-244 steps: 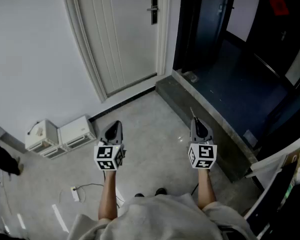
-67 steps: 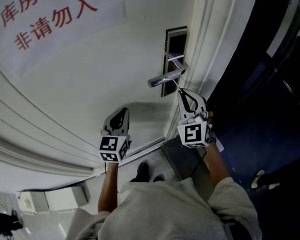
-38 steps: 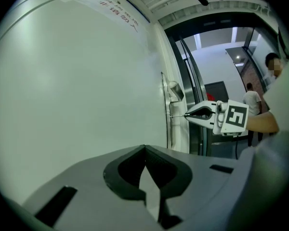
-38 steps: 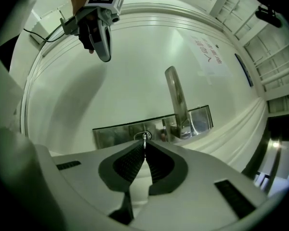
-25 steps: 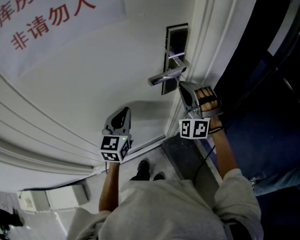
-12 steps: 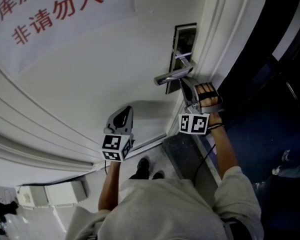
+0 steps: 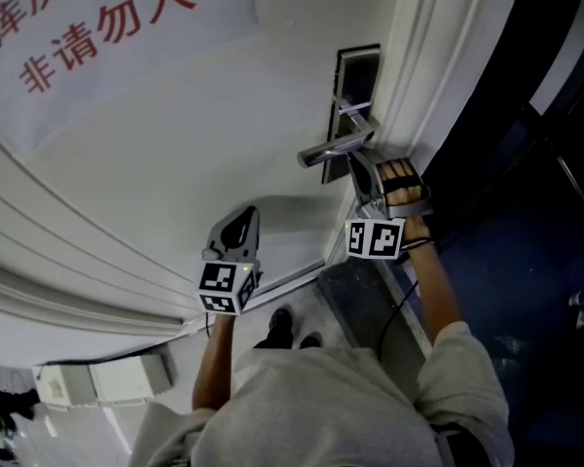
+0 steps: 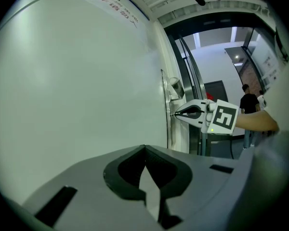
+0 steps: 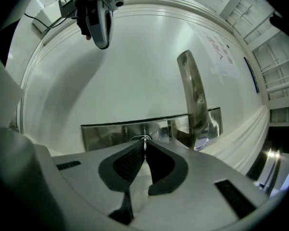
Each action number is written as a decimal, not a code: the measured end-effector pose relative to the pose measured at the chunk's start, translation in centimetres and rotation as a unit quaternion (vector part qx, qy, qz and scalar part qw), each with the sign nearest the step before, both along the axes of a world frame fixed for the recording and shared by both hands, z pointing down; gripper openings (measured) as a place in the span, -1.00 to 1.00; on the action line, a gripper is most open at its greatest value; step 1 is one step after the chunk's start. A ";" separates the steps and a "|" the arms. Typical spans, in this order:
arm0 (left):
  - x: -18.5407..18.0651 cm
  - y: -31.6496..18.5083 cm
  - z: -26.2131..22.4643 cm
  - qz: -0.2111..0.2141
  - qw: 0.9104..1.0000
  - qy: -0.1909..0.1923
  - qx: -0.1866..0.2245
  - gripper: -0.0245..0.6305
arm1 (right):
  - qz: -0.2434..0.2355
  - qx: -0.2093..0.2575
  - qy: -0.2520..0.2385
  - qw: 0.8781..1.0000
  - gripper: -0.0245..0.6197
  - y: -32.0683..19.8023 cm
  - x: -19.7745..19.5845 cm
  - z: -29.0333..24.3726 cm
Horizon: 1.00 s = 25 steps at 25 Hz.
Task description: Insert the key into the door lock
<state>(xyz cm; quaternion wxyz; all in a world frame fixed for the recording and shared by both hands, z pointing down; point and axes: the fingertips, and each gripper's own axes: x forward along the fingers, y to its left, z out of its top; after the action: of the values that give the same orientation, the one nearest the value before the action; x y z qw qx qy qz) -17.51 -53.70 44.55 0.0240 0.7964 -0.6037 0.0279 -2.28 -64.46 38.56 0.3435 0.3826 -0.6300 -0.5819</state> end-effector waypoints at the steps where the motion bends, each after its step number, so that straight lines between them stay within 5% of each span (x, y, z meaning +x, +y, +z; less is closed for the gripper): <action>1: 0.0 0.0 0.0 -0.001 1.000 -0.001 0.000 -0.87 | -0.001 -0.001 -0.001 1.000 -0.83 0.0 0.0 0.0; 5: 0.0 0.2 0.1 -0.003 1.000 -0.003 0.000 -0.87 | -0.008 -0.023 -0.002 1.000 -0.82 0.2 0.0 0.5; 8: 0.0 0.4 0.1 -0.004 1.000 -0.003 0.001 -0.87 | -0.016 -0.050 0.003 0.999 -0.53 0.5 -0.1 1.3; 12: 0.3 0.5 0.0 -0.003 1.000 -0.003 0.001 -0.87 | -0.017 -0.054 0.007 0.998 -0.41 0.9 0.1 1.7; 25: 0.7 0.5 -0.3 -0.001 1.000 -0.011 -0.001 -0.87 | -0.011 -0.047 -0.016 0.999 -0.53 3.6 2.9 2.2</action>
<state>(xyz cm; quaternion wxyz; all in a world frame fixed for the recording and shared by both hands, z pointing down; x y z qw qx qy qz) -16.82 -53.24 44.29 0.0182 0.7951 -0.6051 0.0369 0.64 -60.83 40.73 0.3446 0.3688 -0.6664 -0.5489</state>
